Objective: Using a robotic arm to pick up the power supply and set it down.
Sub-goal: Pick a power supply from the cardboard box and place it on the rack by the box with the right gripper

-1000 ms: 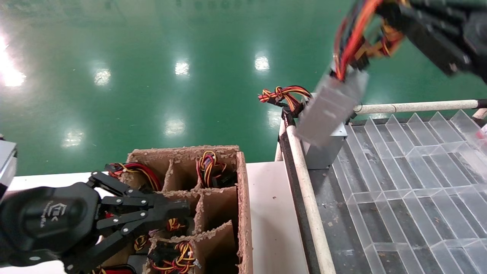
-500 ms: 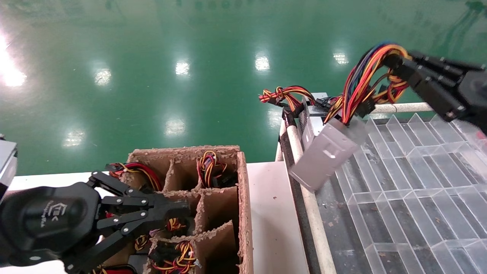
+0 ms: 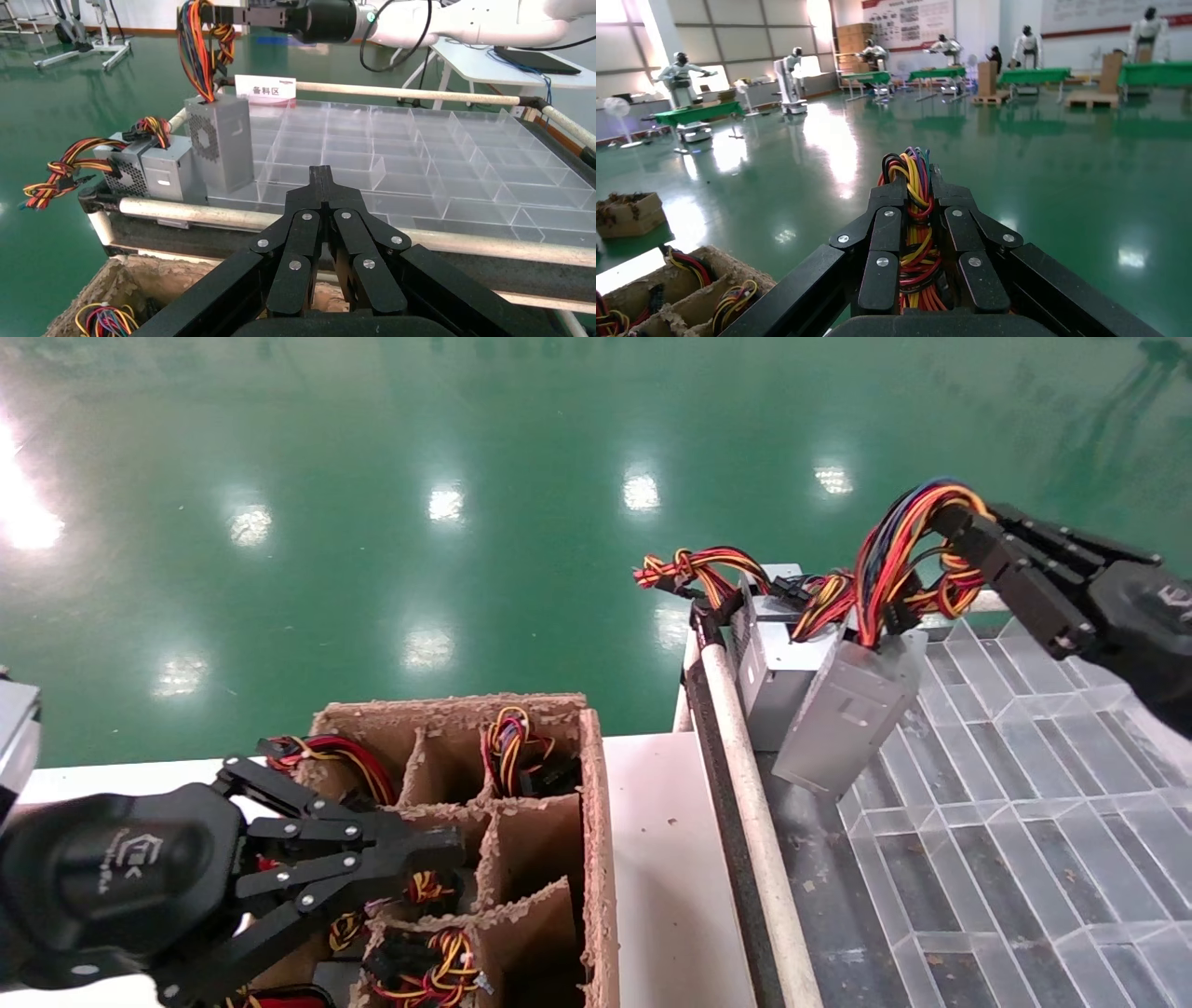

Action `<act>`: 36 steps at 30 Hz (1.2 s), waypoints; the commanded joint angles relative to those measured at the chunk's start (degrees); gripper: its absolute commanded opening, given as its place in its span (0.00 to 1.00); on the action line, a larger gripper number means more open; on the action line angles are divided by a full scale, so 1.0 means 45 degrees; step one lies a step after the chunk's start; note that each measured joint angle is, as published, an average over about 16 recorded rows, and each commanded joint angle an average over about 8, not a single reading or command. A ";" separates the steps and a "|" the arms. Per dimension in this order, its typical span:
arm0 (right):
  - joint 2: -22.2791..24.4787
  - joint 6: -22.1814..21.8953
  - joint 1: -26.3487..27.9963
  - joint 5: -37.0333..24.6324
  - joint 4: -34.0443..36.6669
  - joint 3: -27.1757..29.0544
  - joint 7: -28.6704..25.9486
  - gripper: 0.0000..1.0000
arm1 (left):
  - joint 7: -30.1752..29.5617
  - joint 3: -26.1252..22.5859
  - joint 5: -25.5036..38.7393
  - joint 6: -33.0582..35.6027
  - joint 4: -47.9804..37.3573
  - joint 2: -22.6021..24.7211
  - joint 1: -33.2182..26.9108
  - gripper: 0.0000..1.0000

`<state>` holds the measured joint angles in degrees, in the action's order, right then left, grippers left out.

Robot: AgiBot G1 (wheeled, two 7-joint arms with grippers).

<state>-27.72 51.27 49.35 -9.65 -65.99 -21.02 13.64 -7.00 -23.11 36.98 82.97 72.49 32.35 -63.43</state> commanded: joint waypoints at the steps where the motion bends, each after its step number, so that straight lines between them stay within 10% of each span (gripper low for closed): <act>1: 0.0053 -0.0362 -0.0318 0.0145 -0.0276 0.0060 0.0006 0.00 | 0.0000 0.0000 0.0000 0.0000 0.0000 0.0000 0.0000 0.00; 36: -0.1761 -0.1304 0.0416 -0.0356 0.1022 -0.0680 0.0209 0.00 | 0.0001 -0.0002 -0.0002 -0.0001 0.0000 -0.0001 -0.0001 0.00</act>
<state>-35.52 45.45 51.20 -11.36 -61.43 -24.21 14.40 -6.99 -23.12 36.97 82.97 72.49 32.34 -63.43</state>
